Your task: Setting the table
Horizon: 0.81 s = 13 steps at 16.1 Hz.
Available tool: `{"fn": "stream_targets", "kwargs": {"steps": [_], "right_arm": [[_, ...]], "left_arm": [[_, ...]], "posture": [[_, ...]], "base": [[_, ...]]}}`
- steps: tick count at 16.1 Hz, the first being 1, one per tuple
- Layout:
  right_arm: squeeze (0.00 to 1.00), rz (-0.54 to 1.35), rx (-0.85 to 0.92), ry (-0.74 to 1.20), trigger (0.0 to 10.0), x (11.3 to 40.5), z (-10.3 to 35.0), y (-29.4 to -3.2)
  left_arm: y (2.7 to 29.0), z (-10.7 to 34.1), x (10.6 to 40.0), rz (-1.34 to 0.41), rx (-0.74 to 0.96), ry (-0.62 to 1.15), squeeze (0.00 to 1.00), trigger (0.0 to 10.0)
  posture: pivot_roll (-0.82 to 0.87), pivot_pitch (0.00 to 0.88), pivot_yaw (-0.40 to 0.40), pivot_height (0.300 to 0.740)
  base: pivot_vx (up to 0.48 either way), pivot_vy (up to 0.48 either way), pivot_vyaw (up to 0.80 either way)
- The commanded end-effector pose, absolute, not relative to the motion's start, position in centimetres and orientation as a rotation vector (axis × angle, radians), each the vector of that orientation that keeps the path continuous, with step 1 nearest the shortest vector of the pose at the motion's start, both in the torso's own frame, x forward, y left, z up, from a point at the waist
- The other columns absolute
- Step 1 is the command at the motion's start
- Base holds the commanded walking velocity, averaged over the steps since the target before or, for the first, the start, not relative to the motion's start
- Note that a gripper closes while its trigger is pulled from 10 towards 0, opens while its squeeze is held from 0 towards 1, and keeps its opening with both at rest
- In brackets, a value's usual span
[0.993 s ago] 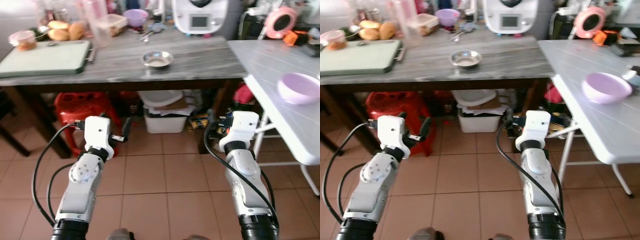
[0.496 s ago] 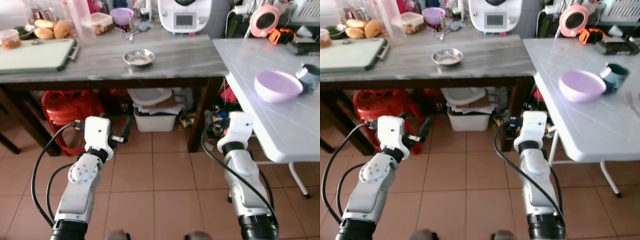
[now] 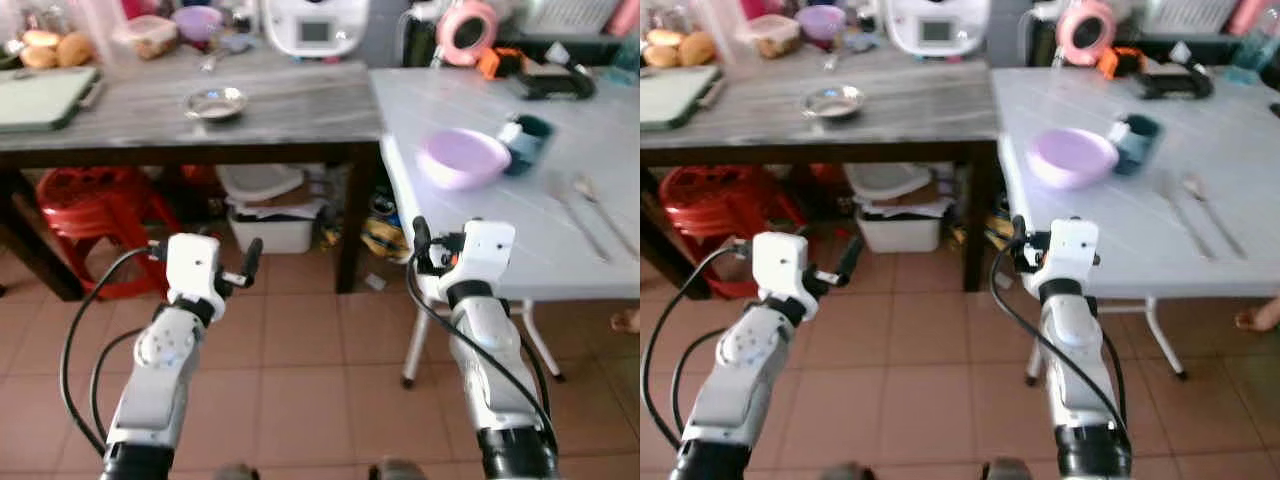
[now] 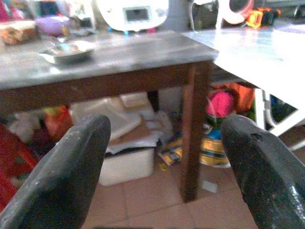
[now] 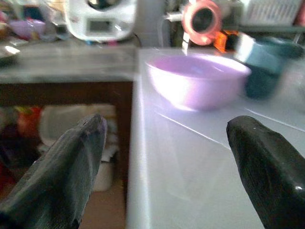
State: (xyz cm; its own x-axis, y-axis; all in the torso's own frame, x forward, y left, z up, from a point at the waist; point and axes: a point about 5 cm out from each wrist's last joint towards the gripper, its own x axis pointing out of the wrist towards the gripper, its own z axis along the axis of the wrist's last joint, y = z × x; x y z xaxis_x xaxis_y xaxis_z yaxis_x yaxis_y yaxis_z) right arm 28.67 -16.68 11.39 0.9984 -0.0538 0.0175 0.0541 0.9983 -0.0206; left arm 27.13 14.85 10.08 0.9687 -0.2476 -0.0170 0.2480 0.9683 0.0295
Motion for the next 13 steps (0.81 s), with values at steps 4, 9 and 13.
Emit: {"fn": "stream_targets", "kwargs": {"steps": [4,9,13], "right_arm": [[0.00,-0.079,-0.117,-0.010,10.0,28.7,11.4,-17.1],[0.00,-0.037,-0.108,0.028,10.0,29.0,10.9,-16.7],[0.00,-0.018,-0.130,-0.064,10.0,28.7,12.0,-16.3]], "left_arm": [[14.1,10.6,27.4,-0.258,0.023,-0.010,0.00,10.0],[14.0,11.0,27.2,-0.300,-0.001,-0.033,0.00,10.0],[14.0,11.1,27.2,-0.316,-0.008,-0.039,0.00,10.0]], "posture": [[-0.03,0.000,0.036,0.740],[-0.03,0.000,0.038,0.740],[-0.03,0.000,0.038,0.740]], "base": [[0.000,0.000,0.00],[0.194,0.000,0.00],[0.410,0.000,0.00]]}}
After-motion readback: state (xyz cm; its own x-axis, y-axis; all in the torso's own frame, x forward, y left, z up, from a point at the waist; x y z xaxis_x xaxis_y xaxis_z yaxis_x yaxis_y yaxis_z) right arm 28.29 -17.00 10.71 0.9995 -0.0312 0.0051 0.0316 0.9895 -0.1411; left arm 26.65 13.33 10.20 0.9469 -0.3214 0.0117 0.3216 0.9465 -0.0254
